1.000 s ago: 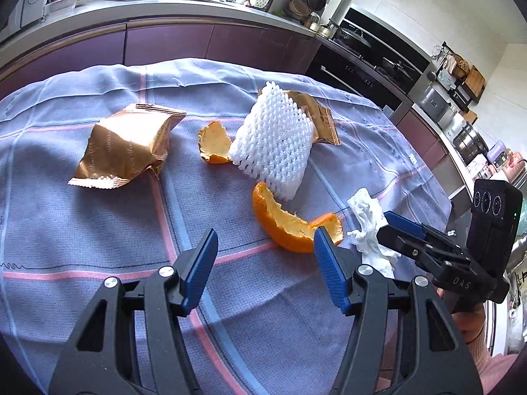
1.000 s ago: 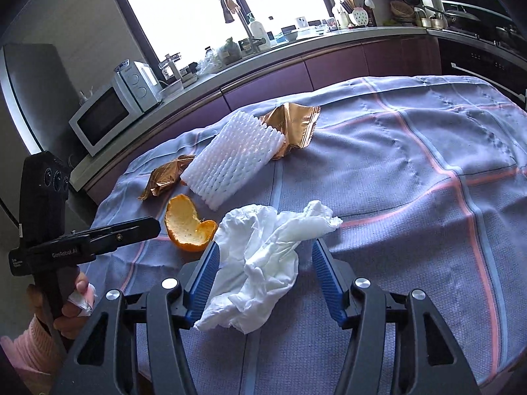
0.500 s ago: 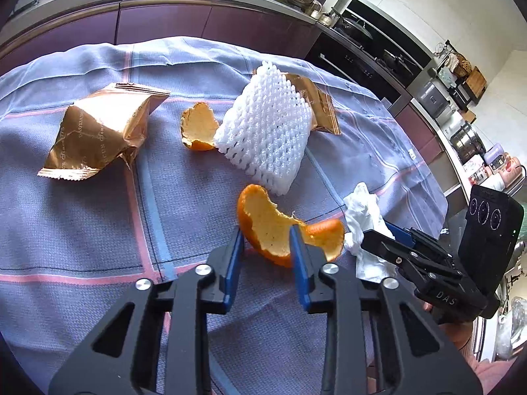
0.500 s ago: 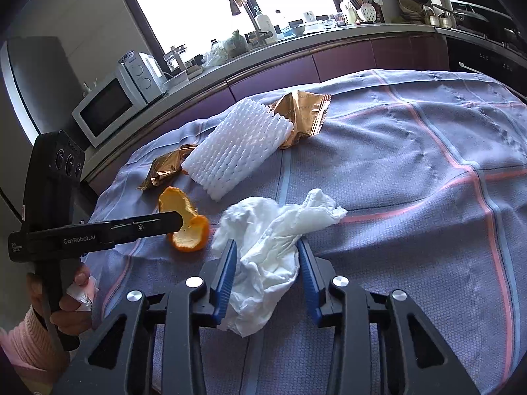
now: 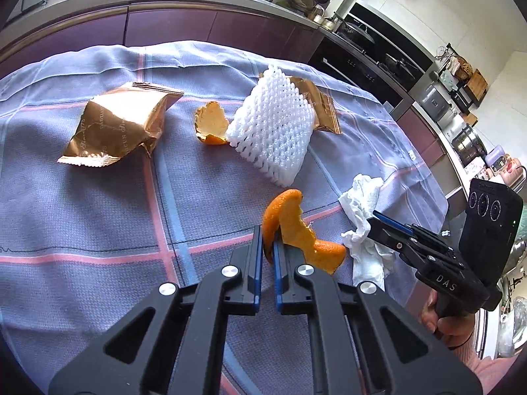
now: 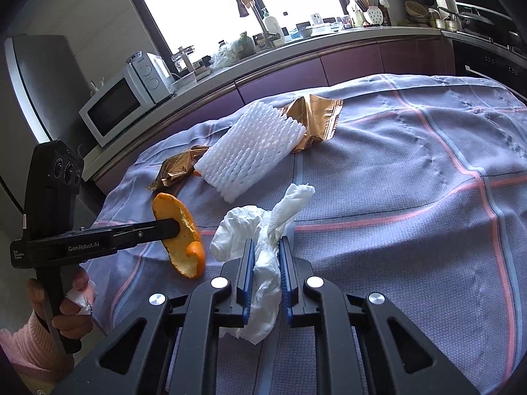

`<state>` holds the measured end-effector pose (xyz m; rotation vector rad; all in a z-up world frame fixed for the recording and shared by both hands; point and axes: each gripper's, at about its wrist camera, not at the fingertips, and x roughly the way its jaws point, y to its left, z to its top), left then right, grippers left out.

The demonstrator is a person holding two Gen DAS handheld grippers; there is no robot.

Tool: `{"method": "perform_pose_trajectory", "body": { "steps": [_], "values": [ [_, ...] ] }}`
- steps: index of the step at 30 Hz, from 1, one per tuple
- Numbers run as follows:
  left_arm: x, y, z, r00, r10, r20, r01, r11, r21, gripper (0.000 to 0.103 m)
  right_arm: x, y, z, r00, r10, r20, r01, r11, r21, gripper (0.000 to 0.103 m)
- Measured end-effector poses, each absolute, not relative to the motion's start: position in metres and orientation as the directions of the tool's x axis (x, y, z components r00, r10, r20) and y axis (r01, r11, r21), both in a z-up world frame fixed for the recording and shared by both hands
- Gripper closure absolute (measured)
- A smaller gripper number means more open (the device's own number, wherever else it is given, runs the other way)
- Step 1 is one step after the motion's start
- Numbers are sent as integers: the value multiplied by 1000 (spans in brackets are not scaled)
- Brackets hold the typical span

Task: Collect trash
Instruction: 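Grasp the crumpled white tissue with the right gripper while the left grasps the orange peel, then carry the orange peel and the tissue together to the teal bin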

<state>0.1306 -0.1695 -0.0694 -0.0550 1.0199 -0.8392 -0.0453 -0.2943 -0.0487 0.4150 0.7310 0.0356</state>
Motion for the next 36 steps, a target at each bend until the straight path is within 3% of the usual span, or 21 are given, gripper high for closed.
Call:
{"method": "perform_pose_trajectory", "body": {
  "steps": [36],
  "values": [
    [115,20,-23,491,-562,-666,402,824,-399,97,9,-183,0,733,424,-531,-214,886,412,90]
  ]
}}
